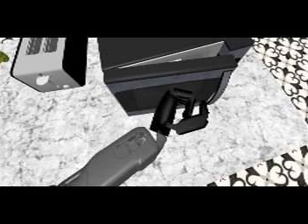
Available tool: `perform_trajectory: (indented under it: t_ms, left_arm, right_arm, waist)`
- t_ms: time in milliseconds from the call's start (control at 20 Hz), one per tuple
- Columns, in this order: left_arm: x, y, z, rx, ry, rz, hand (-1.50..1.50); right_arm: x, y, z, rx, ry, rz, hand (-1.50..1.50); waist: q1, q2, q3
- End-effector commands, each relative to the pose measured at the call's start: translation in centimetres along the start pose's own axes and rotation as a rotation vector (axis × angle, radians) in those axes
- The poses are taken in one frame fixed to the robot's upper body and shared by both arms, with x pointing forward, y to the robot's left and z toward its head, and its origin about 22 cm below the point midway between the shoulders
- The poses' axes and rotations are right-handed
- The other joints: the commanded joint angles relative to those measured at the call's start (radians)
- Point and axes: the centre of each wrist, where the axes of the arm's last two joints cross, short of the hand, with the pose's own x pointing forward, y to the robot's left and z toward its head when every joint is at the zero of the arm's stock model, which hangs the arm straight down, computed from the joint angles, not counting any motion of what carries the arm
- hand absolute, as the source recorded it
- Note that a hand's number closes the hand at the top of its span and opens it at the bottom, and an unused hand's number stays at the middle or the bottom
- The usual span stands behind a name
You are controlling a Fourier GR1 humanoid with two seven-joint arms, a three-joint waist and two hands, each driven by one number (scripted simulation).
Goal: Pick up the milk, place it into the microwave and close the microwave
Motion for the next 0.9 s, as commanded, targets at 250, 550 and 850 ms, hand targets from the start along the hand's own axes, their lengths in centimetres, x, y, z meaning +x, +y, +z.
perform_trajectory:
  t_ms: [250, 550, 850]
  left_arm:
    - [1.6, 1.1, -3.4, 0.053, -0.072, 0.029, 1.50]
    - [1.7, 1.5, -4.2, 0.071, -0.086, 0.048, 1.50]
    - [1.3, 1.6, -4.1, 0.083, -0.096, 0.053, 1.50]
  right_arm:
    - [0.5, -1.4, -1.3, 0.015, -0.027, -0.005, -1.50]
    - [1.3, -2.7, -2.1, 0.024, -0.037, 0.022, -1.50]
    - [1.8, -3.9, -2.8, 0.028, -0.043, 0.048, -1.50]
  waist:
    - [-0.030, 0.014, 0.004]
    - [-0.042, 0.019, 0.004]
    - [-0.048, 0.024, 0.006]
